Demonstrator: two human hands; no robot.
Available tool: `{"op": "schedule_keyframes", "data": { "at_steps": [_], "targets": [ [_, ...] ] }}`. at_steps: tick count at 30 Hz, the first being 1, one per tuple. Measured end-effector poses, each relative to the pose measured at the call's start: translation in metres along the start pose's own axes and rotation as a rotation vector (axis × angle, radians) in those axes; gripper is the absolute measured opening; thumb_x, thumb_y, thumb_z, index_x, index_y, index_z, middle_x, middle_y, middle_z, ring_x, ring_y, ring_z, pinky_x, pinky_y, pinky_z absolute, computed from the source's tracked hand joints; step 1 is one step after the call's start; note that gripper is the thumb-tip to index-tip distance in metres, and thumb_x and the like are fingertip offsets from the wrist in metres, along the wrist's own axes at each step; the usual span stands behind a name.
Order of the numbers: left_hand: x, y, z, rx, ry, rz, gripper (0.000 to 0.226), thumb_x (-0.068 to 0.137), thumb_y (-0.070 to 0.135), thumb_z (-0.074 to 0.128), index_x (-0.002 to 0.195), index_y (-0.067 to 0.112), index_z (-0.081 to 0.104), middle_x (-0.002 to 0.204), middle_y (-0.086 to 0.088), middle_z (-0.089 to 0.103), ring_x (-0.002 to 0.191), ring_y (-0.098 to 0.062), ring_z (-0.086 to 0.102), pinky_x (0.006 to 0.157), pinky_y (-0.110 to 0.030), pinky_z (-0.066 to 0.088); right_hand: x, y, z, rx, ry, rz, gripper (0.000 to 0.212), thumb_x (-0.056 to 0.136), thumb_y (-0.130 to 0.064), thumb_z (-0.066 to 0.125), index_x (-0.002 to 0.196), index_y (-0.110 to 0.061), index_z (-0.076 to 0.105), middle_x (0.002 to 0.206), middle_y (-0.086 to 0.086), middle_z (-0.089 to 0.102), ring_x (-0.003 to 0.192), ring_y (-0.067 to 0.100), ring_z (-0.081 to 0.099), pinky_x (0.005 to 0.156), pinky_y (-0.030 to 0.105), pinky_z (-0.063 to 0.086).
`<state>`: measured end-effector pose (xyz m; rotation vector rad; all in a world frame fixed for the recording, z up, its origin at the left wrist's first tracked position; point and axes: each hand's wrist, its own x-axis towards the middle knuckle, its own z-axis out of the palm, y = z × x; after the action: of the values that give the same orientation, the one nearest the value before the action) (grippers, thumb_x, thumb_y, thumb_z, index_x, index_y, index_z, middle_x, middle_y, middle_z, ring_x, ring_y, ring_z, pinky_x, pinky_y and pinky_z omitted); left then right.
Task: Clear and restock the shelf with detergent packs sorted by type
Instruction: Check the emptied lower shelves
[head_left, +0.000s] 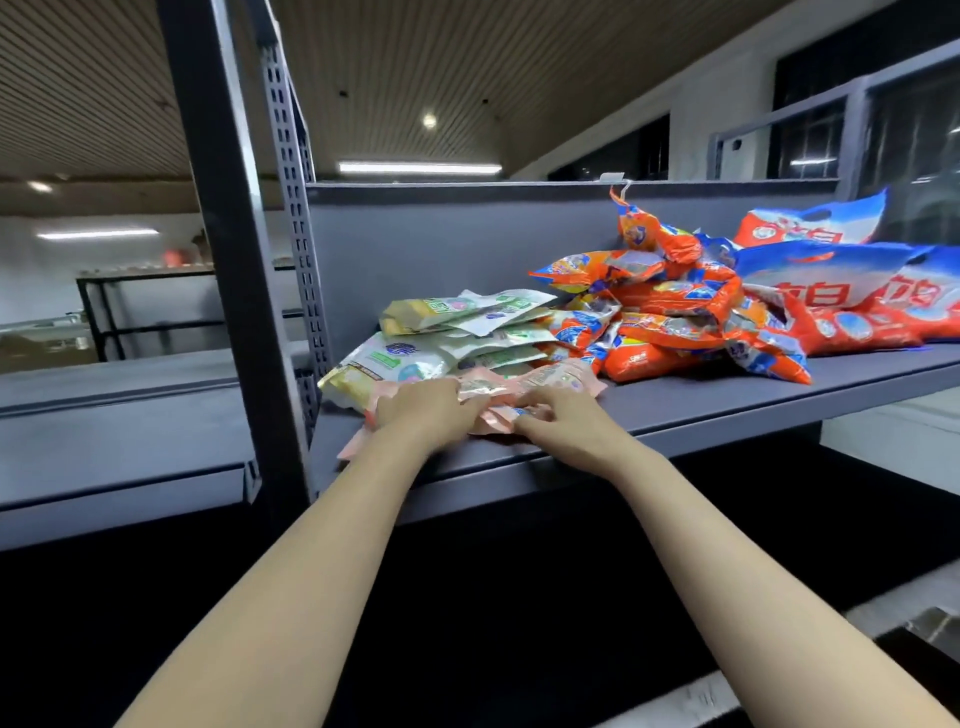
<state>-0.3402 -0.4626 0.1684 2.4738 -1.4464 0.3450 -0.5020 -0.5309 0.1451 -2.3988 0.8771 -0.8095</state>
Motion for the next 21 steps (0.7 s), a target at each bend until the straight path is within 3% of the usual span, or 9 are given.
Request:
{"op": "schedule_keyframes", "data": {
  "at_steps": [2,5,9,15,21],
  "targets": [
    [-0.004,-0.002,0.001,-0.034,-0.040,0.008,0.051,0.092,0.059,0.025,0.120,0.030,0.056,0.130,-0.005,0.056,0.119,-0.028,0.048,0.096,-0.038,0.037,-0.001,0.002,0.001,-0.013,0.008,0.008,0.040,0.089,-0.035,0.054,0.126,-0.021,0.058,0.127,0.004,0.059,0.110,0.018,0.053,0.085,0.027,0.039],
    [-0.013,-0.004,-0.005,-0.079,0.018,0.013,0.043,0.095,0.050,0.030,0.121,0.028,0.056,0.130,-0.006,0.056,0.117,-0.028,0.049,0.089,-0.036,0.039,-0.005,0.001,0.003,-0.013,0.030,0.027,0.037,0.086,-0.034,0.056,0.122,-0.023,0.060,0.121,0.004,0.062,0.099,0.015,0.054,0.080,0.026,0.039],
    [-0.031,-0.008,-0.012,-0.118,0.123,-0.013,0.033,0.094,0.039,0.039,0.110,0.020,0.060,0.117,-0.005,0.061,0.108,-0.028,0.052,0.075,-0.032,0.037,-0.015,-0.005,0.004,-0.041,0.071,-0.012,0.035,0.090,-0.032,0.056,0.121,-0.017,0.059,0.124,0.004,0.060,0.109,0.019,0.053,0.080,0.025,0.035],
    [-0.067,-0.009,-0.022,-0.202,0.243,-0.019,0.035,0.094,0.032,0.040,0.121,0.016,0.057,0.124,-0.007,0.058,0.113,-0.029,0.050,0.077,-0.033,0.038,-0.045,-0.020,-0.002,-0.090,0.118,-0.064,0.040,0.093,-0.031,0.054,0.130,-0.015,0.054,0.134,0.002,0.056,0.122,0.019,0.049,0.091,0.027,0.037],
    [-0.131,-0.015,-0.034,-0.300,0.380,0.014,0.030,0.095,0.032,0.042,0.114,0.016,0.059,0.114,-0.004,0.062,0.105,-0.026,0.054,0.079,-0.034,0.039,-0.088,-0.038,0.000,-0.077,0.140,-0.114,0.040,0.092,-0.032,0.057,0.129,-0.019,0.054,0.131,-0.001,0.057,0.123,0.014,0.048,0.094,0.024,0.035]
  ]
}}
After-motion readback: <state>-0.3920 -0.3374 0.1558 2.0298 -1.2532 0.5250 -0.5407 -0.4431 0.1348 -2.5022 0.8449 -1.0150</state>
